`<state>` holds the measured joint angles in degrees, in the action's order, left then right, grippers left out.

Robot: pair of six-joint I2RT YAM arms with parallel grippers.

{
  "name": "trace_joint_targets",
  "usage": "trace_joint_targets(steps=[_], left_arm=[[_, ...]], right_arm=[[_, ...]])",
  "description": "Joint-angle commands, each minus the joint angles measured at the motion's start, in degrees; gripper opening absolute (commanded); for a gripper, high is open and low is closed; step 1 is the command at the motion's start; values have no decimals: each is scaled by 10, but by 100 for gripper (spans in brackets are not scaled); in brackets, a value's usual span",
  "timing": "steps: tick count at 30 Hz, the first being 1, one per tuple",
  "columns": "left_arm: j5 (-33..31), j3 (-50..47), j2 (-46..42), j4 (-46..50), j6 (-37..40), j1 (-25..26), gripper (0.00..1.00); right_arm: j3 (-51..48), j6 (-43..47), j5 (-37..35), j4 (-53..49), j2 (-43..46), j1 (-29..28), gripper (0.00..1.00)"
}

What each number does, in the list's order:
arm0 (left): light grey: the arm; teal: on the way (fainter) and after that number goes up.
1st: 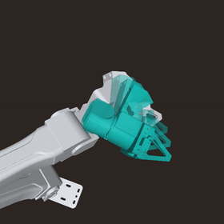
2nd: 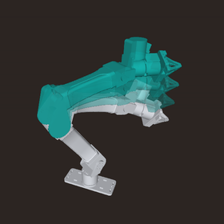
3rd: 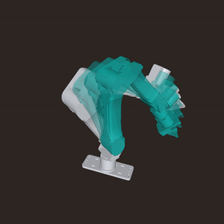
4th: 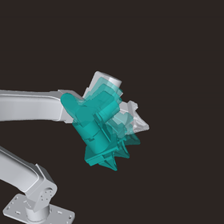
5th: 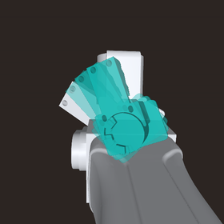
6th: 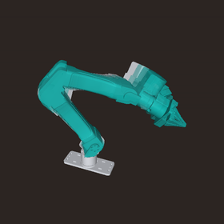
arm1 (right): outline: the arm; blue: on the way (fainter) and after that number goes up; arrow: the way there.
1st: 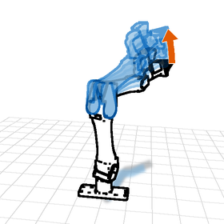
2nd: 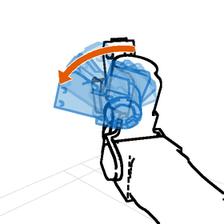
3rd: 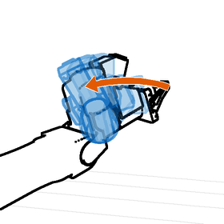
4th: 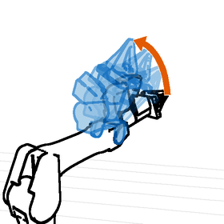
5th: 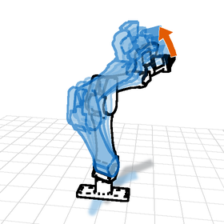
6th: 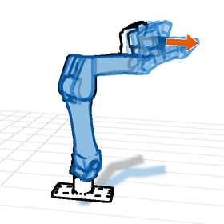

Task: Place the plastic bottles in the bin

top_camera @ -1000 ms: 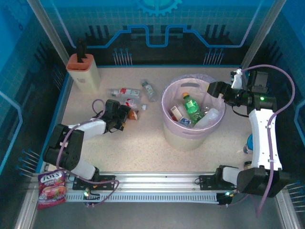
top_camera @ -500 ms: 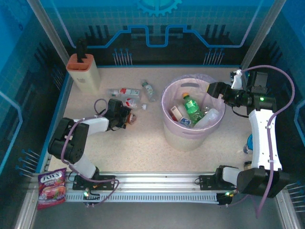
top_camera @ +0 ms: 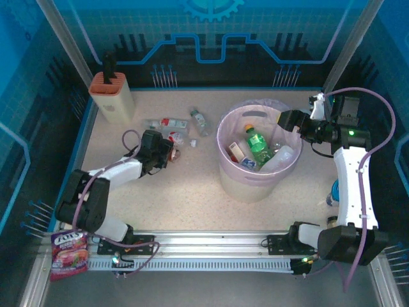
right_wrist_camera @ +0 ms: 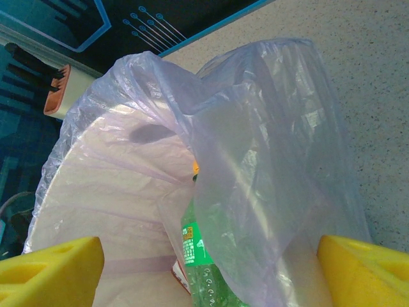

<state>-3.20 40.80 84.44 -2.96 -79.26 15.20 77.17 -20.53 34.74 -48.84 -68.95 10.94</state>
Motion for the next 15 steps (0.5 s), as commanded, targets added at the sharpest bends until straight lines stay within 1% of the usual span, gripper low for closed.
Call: trace_joint_targets(steps=[1, 3, 5, 7, 9, 11, 15], left_arm=[[-30, 0, -59, 42, 24, 4, 53], [-38, 0, -101, 60, 37, 8, 53], [-47, 18, -144, 90, 68, 13, 53], [-56, 61, -186, 128, 120, 22, 53], [-61, 119, -210, 157, 182, 40, 53], [-66, 190, -217, 192, 241, 67, 52], [-62, 326, -192, 231, 342, 135, 51]], right_arm=[[5, -3, 14, -5, 12, -3, 87], [4, -4, 16, -6, 13, -4, 87], [5, -5, 18, -8, 12, -8, 87], [6, -6, 16, -9, 10, -16, 87], [4, -6, 9, -9, 8, -30, 86], [0, -11, 5, -5, 6, -42, 86], [-18, -34, 7, 23, 8, -64, 85]])
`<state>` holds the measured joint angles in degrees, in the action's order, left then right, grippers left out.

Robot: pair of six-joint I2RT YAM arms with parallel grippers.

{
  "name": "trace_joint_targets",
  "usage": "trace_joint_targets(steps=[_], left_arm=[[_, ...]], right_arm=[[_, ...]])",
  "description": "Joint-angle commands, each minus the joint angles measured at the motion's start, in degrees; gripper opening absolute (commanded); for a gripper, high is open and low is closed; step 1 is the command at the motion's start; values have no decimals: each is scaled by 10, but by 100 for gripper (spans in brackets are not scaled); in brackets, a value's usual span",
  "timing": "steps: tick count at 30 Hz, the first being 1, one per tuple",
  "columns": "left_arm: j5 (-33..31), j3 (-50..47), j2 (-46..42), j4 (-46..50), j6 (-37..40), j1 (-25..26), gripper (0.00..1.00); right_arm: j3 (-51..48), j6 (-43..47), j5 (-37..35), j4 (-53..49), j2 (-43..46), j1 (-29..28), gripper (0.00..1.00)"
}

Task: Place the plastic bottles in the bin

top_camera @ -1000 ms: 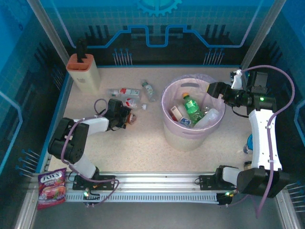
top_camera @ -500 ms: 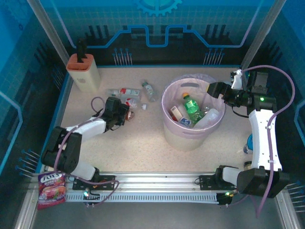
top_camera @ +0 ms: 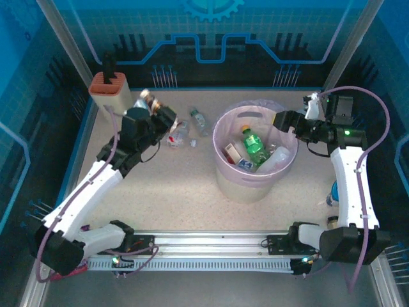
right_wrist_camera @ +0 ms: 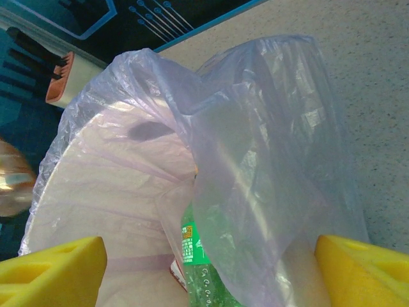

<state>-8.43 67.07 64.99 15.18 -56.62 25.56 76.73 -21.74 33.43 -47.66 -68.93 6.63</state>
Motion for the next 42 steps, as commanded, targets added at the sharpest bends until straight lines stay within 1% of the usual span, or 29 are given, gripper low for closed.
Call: trace_joint_targets(steps=[1, 3, 7, 10, 13, 19, 30, 32, 34, 37, 41, 42], left_arm=[[-4, 95, 15, 56, 134, 50, 51], [12, 147, 42, 68, 171, 85, 50], [33, 273, 130, 145, 241, 157, 47], [51, 348, 196, 195, 282, 195, 45], [76, 404, 256, 229, 303, 219, 43], [94, 462, 335, 291, 319, 249, 42], [99, 518, 447, 344, 338, 256, 45], [98, 524, 459, 350, 340, 256, 49], [102, 532, 467, 356, 343, 256, 59], [111, 534, 465, 354, 347, 256, 73], [112, 534, 455, 347, 352, 256, 83], [112, 535, 451, 345, 353, 256, 87]], right_arm=[[-17, -29, 19, 17, 8, -28, 84], [-23, -39, 11, 27, 10, -42, 84], [-38, -60, 2, 51, 14, -54, 84], [-44, -74, -11, 66, 24, -55, 84], [-37, -77, -16, 71, 29, -42, 85], [-14, -70, 3, 63, 33, 10, 85], [-16, -61, 11, 61, 36, 20, 86], [-15, -56, 10, 57, 36, 22, 86], [-15, -55, 11, 56, 37, 25, 86], [-15, -53, 13, 55, 35, 26, 86], [-17, -53, 16, 58, 33, 27, 86], [-16, -54, 16, 59, 32, 26, 86]])
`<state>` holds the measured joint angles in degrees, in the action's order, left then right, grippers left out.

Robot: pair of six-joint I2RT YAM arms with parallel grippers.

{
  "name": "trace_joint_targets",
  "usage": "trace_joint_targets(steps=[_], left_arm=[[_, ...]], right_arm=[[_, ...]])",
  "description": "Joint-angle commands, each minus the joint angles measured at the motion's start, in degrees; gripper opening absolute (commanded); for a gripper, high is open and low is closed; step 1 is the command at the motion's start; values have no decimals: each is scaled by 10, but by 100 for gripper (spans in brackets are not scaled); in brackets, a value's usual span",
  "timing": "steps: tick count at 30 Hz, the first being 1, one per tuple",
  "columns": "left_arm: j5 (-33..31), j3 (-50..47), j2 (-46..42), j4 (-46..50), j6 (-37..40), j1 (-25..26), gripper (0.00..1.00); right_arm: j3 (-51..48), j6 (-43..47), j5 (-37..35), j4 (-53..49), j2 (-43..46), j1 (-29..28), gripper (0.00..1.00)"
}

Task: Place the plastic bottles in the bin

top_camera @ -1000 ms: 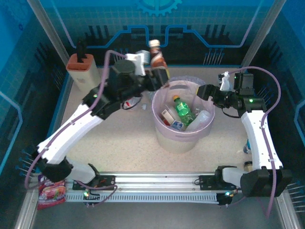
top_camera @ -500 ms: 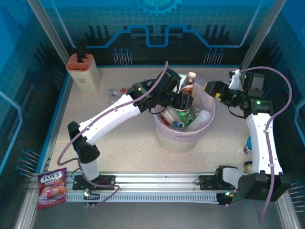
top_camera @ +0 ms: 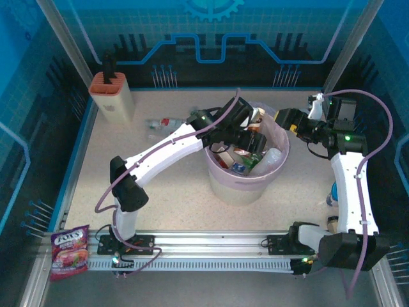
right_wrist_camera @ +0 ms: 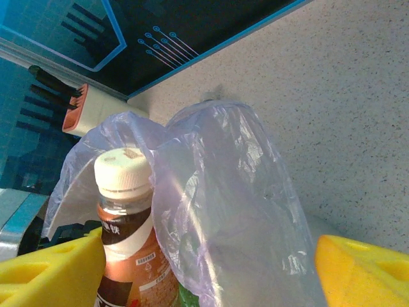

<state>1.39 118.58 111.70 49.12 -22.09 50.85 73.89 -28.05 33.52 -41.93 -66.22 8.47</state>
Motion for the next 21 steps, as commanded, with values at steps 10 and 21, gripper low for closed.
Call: trace_joint_targets(steps=[10, 21], left_arm=[[-15, 17, -78, -3, 32, 3, 91], [-35, -38, -178, -24, 14, -32, 82]], right_arm=[[18, 11, 19, -1, 1, 8, 86], [25, 14, 19, -9, 1, 8, 86]])
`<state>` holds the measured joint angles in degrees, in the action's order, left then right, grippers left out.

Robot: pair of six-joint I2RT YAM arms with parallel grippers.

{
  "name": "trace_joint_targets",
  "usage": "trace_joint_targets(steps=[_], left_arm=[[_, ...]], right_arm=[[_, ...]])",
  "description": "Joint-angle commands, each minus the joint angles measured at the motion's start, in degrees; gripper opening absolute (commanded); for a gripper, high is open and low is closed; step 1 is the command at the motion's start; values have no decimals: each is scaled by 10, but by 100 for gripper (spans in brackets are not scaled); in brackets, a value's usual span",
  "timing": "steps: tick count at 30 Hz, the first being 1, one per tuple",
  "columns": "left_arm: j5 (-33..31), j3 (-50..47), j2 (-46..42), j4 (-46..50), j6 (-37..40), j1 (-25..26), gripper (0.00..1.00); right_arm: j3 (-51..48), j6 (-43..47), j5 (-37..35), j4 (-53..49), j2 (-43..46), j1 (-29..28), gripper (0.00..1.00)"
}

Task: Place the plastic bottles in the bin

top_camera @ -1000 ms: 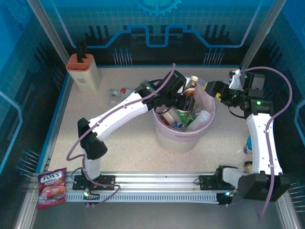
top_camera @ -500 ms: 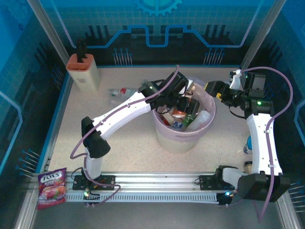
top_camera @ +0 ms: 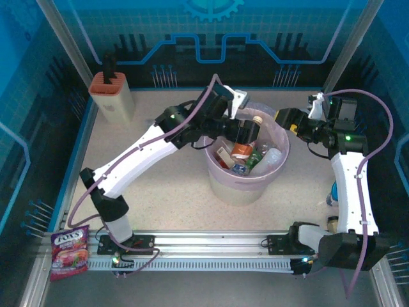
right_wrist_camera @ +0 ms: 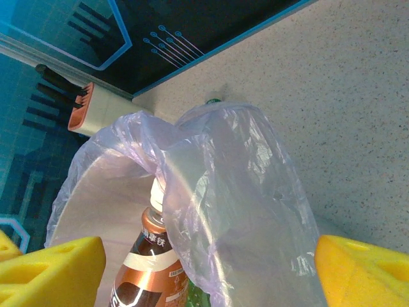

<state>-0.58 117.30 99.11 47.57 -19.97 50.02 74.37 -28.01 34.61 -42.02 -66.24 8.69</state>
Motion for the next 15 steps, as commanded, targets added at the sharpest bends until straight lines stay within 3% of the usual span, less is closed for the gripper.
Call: trace_joint_targets(steps=[1, 7, 11, 15], left_arm=[[-14, -46, -74, -15, -15, -40, 82], [54, -241, -205, -91, -97, -221, 83], [93, -402, -257, -190, -186, -341, 85], [73, -536, -256, -289, -274, -410, 88]], right_arm=[[21, 15, 7, -10, 1, 6, 86], [11, 8, 13, 6, -1, 6, 86], [9, 6, 15, 8, -4, 6, 86], [10, 10, 12, 5, -2, 5, 86]])
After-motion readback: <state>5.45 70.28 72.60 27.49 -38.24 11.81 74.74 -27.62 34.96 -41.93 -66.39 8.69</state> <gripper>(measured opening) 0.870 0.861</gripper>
